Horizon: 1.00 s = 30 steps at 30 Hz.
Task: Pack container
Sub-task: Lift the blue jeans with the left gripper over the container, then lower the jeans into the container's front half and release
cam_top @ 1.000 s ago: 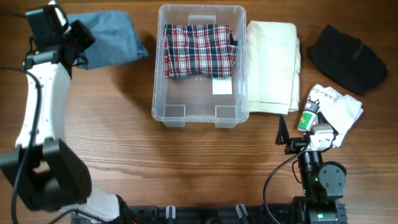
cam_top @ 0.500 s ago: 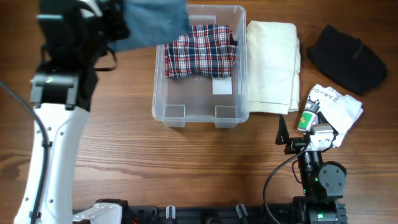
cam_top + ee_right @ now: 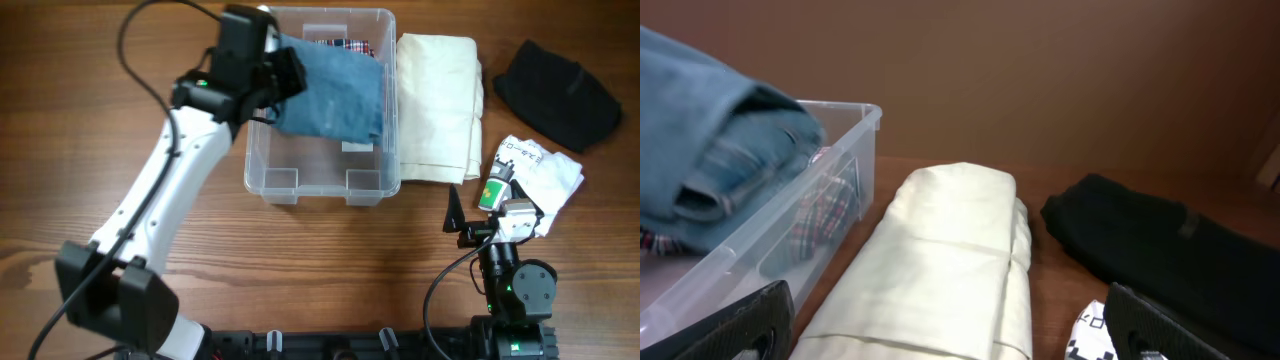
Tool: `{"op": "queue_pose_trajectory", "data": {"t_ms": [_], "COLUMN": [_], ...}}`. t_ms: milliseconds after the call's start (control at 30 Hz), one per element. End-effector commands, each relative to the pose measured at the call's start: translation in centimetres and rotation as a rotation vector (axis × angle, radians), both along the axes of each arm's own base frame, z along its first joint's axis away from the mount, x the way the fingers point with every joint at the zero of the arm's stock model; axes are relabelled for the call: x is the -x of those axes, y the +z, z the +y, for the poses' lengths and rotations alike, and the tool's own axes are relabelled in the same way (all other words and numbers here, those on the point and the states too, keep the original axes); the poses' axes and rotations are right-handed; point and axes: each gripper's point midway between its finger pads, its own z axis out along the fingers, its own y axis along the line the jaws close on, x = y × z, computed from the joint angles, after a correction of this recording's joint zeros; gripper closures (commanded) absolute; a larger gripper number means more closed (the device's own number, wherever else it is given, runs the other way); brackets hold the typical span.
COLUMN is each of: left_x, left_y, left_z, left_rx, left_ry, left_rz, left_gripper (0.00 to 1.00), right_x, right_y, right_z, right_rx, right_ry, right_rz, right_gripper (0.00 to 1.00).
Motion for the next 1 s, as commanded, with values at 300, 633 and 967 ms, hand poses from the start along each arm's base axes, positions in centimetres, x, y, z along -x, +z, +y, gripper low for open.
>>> {"op": "queue_pose_trajectory", "data": {"t_ms": [300,633,967], "left_x": [1.4,3.1,2.3], "left_y": [-4.9,-8.4,-7.6], "left_z": [-1.3,-0.4,0.8], "left_rx": [-0.031,-0.174,-0.265], "left_ry": [-0.011,-0.114,-0.116], "left_rz": [0.181,0.235,0.159], "left_gripper": [0.96,0.66,0.31], "right_x": [0.0,0.0,0.0], "right_y": [0.2,0.1,0.1], "right_z": [-0.3,-0.3,-0.3], "right_rx": [0.006,0.005,0.006], "right_ry": [-0.013,-0.013,-0.013], "right_rz": [-0.008,-0.006,-0.007], "right_gripper": [0.00,0.00,0.00]}}
